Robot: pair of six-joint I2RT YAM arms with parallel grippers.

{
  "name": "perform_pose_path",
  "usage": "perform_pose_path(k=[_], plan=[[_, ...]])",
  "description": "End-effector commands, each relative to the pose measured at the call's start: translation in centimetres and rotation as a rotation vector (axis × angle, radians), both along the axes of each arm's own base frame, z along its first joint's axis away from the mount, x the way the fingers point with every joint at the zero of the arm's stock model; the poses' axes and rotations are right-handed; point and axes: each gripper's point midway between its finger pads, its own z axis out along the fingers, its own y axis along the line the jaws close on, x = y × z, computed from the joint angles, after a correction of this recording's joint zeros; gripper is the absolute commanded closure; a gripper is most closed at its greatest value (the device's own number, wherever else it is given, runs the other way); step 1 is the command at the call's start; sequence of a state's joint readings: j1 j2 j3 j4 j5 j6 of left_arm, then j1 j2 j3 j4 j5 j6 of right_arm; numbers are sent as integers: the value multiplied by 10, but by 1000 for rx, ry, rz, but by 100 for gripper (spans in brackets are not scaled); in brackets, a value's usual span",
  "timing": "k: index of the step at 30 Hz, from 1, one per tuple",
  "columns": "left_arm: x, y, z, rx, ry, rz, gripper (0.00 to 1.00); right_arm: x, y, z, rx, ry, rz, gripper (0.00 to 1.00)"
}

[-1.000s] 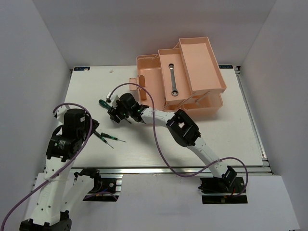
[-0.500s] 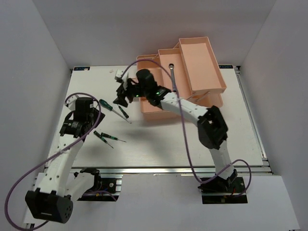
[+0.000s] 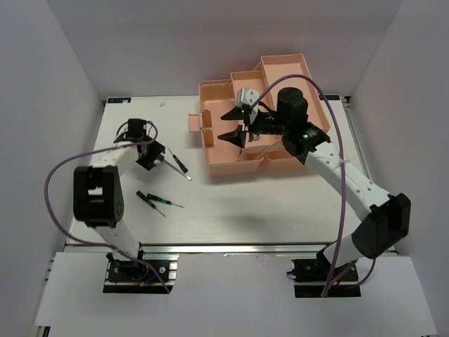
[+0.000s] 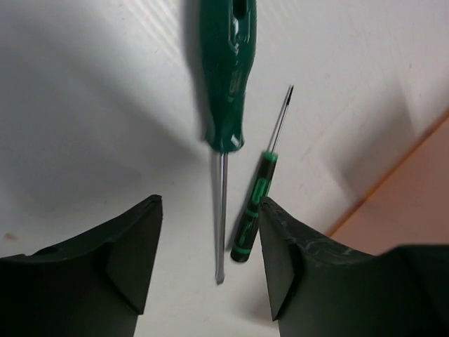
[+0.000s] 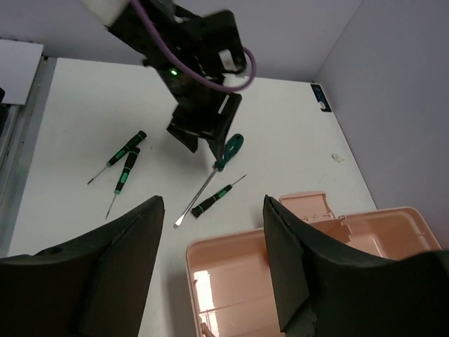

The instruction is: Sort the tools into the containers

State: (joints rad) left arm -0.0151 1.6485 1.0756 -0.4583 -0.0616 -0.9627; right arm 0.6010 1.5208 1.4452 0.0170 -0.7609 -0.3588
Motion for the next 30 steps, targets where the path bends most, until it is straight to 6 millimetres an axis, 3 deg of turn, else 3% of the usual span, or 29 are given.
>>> perform_pose_path(k=[1, 4, 8, 19, 22, 23, 26, 28, 30], plan=[[49, -1, 15, 14, -75, -38, 33, -5, -24, -7, -13, -9, -11, 35], [68, 7, -1, 67, -5, -39, 32, 3, -49, -7, 8, 11, -76, 35], [80, 21, -19, 145, 106, -37, 32, 10, -66, -10, 25, 39, -137, 35], [49, 26, -66, 198, 352, -142, 40, 27, -94, -13, 63, 81, -249, 36], [42, 21, -73, 178, 380, -178, 59, 28, -94, -13, 68, 88, -255, 36], [39, 21, -73, 175, 383, -181, 69, 28, -94, -13, 68, 90, -252, 36], [28, 21, -64, 182, 373, -191, 86, 28, -94, -9, 73, 86, -255, 36], [22, 17, -44, 165, 310, -201, 100, 28, -94, -9, 73, 85, -255, 36], [23, 13, -23, 149, 231, -202, 100, 28, -96, -8, 74, 86, -260, 36]])
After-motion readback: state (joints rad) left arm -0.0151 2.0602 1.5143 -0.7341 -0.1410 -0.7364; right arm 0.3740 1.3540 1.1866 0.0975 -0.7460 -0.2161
